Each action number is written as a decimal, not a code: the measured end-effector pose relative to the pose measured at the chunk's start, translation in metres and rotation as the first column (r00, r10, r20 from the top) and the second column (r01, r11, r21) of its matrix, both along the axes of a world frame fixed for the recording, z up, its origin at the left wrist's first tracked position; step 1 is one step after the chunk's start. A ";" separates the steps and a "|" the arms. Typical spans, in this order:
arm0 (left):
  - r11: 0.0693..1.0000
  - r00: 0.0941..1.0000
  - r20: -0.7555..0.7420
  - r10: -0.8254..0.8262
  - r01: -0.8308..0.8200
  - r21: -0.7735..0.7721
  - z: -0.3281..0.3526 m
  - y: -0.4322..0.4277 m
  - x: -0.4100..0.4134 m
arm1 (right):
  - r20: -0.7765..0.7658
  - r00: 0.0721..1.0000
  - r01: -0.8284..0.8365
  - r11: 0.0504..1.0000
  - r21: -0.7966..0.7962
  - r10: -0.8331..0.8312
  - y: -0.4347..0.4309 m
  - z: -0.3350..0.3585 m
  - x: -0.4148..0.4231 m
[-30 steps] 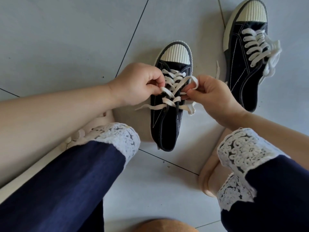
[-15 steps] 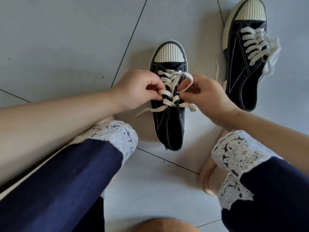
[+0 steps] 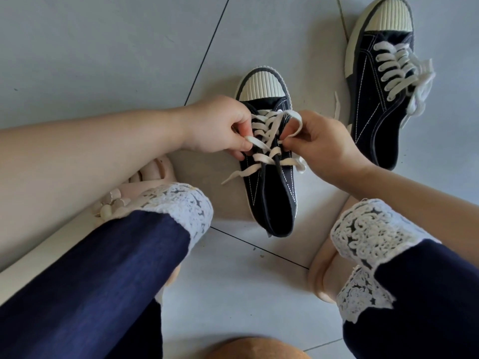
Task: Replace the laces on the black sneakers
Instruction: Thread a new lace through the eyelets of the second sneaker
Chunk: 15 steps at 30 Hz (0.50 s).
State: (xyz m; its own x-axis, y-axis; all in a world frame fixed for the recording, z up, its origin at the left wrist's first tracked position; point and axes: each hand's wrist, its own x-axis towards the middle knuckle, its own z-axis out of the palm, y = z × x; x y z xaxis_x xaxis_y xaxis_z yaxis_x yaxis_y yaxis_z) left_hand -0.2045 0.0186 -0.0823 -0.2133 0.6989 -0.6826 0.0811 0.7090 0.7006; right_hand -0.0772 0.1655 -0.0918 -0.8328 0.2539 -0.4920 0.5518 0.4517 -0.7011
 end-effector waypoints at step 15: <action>0.909 0.911 -0.081 0.405 -0.391 0.147 0.002 -0.030 0.054 | 0.022 0.986 0.163 0.949 -0.271 -0.163 -0.005 0.000 0.027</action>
